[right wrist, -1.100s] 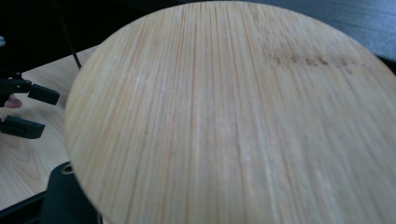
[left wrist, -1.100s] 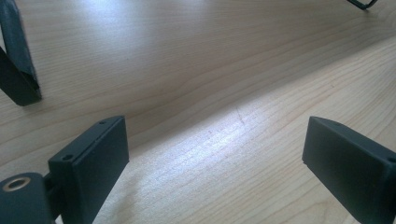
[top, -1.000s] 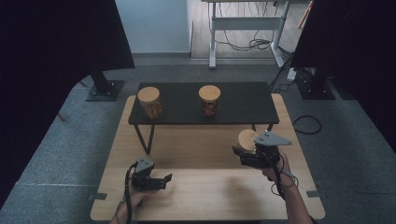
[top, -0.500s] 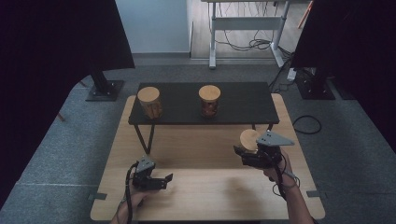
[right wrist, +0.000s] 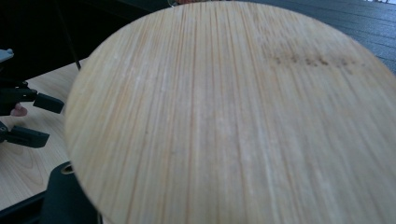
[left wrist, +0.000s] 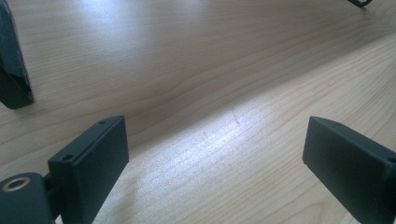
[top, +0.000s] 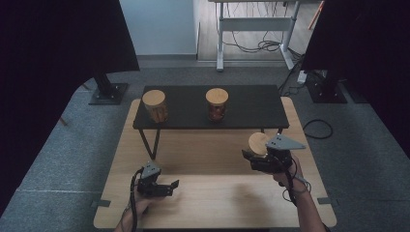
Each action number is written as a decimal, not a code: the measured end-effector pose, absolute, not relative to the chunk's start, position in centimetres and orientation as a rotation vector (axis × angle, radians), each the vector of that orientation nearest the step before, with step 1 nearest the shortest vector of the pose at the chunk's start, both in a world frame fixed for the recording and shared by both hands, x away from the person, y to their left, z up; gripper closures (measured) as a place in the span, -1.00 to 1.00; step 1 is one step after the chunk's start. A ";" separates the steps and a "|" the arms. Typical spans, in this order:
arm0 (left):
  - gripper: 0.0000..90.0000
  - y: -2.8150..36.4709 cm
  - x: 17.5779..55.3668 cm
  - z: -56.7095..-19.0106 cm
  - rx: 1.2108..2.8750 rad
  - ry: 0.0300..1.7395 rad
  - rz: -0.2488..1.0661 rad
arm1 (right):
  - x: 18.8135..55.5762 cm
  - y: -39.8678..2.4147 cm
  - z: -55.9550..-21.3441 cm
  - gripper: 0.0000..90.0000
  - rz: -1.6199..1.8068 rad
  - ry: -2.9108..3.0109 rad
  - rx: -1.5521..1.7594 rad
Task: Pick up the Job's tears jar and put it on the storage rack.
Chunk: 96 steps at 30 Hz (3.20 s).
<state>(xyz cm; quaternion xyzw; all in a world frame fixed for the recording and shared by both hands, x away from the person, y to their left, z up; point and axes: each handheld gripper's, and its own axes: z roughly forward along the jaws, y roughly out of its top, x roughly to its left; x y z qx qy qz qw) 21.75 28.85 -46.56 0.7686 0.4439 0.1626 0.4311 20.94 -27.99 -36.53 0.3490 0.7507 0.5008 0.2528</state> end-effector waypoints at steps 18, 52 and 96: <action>-0.86 29.0 21.6 -46.4 1.911 1.105 0.413 | 20.9 -27.6 -35.6 -0.45 1.393 2.052 0.897; -0.86 29.0 21.7 -46.4 1.912 1.107 0.412 | 22.2 -27.3 -32.6 -0.45 1.372 2.046 0.878; -0.86 29.1 21.7 -46.5 1.908 1.119 0.411 | 24.5 -27.3 -30.3 -0.45 1.351 2.027 0.907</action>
